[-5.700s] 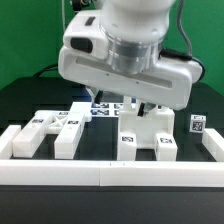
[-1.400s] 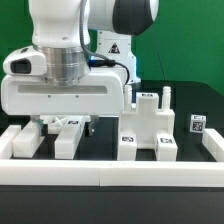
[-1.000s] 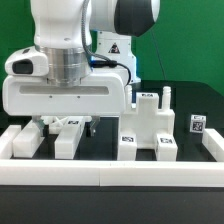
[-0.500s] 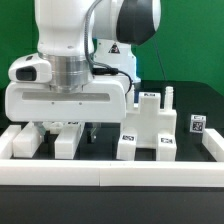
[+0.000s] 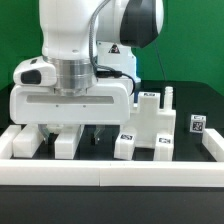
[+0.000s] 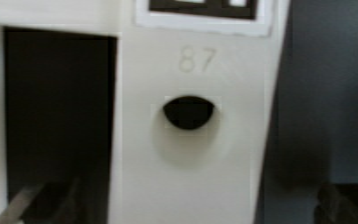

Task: Assemble chair

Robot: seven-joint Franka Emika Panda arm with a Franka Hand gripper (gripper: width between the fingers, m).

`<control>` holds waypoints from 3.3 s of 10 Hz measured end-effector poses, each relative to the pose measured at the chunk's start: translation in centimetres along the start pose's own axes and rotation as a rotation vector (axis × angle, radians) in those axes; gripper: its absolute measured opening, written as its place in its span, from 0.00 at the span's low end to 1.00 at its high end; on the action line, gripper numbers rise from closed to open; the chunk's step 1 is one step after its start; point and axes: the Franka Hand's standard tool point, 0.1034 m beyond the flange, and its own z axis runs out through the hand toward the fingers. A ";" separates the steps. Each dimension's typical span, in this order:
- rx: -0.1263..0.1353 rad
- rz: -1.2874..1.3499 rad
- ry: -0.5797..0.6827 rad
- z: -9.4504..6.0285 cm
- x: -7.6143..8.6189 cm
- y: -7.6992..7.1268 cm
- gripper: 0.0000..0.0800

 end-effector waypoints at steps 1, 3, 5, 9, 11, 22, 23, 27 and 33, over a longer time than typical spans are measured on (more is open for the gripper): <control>-0.001 -0.001 0.002 0.0 0.0 0.0 0.81; -0.003 -0.002 0.007 0.0 0.1 0.0 0.81; -0.004 -0.001 0.006 0.1 0.1 0.2 0.80; -0.004 -0.007 0.005 0.1 0.0 0.7 0.36; -0.004 -0.007 0.005 0.1 0.0 0.7 0.36; 0.046 0.035 -0.002 -5.4 0.2 -1.3 0.36; 0.049 0.032 0.002 -6.0 0.4 -1.3 0.36; 0.047 0.028 0.003 -5.6 0.5 -1.3 0.36; 0.077 0.155 0.028 -11.1 0.2 -4.8 0.36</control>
Offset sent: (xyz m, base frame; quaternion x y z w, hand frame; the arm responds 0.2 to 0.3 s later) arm 0.0045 -0.0010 -0.0007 -0.0069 0.0085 -0.0178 0.9998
